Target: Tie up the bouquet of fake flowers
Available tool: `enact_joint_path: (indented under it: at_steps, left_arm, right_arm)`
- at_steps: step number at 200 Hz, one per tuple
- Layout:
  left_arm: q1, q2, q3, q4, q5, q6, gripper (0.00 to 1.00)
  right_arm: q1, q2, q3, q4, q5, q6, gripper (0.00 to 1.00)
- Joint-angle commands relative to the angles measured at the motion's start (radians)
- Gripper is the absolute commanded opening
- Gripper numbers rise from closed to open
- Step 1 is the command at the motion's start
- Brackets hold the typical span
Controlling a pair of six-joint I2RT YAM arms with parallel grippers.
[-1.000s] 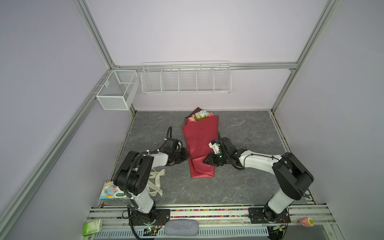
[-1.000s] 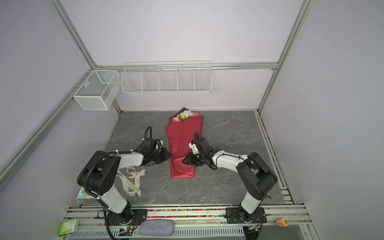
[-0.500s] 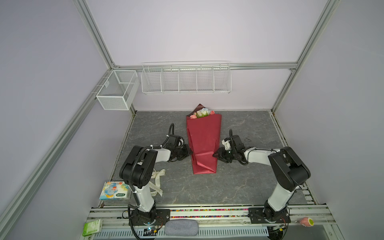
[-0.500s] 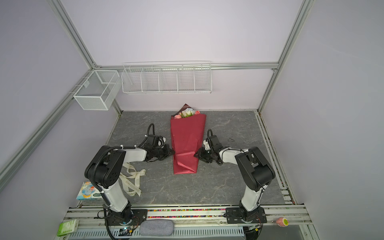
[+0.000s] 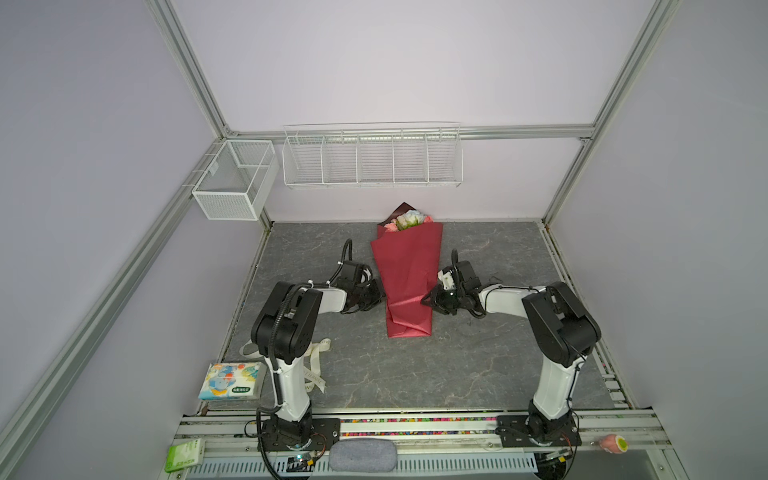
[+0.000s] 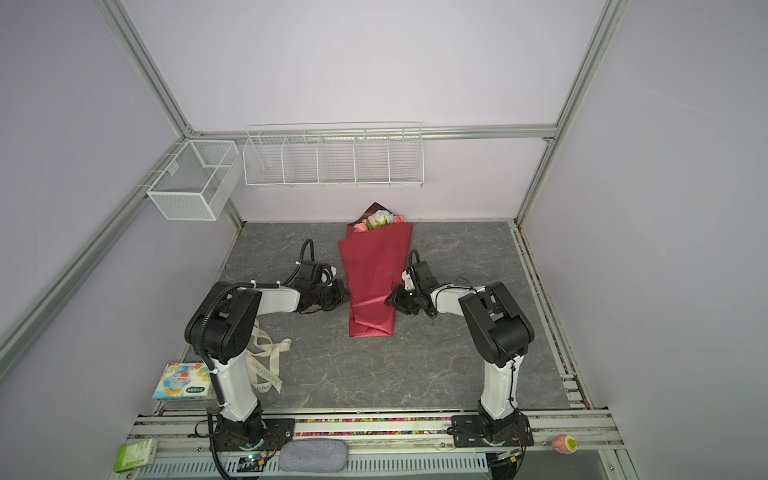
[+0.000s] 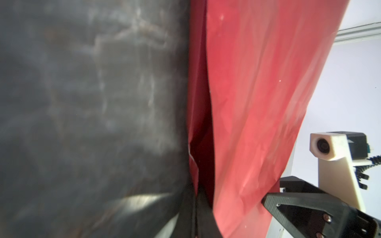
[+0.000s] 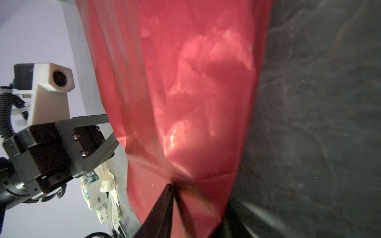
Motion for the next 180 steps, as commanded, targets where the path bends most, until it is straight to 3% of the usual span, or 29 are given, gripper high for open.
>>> enact_joint_path:
  at_steps: [1, 42, 73, 180]
  left_arm:
    - [0.0, 0.063, 0.08, 0.014, 0.008, -0.024, 0.05]
    - [0.002, 0.144, 0.235, -0.037, 0.004, -0.025, 0.05]
    - [0.009, 0.136, 0.245, -0.06, -0.01, -0.023, 0.09]
    - [0.024, -0.103, 0.029, -0.06, -0.017, 0.003, 0.38]
  right_arm:
    - [-0.016, 0.046, 0.074, -0.044, 0.032, -0.026, 0.35]
    - [-0.052, 0.105, 0.176, -0.087, 0.037, -0.055, 0.37]
    - [-0.068, 0.109, 0.191, -0.101, 0.023, -0.068, 0.38]
    - [-0.072, -0.099, 0.117, -0.216, 0.081, -0.129, 0.57]
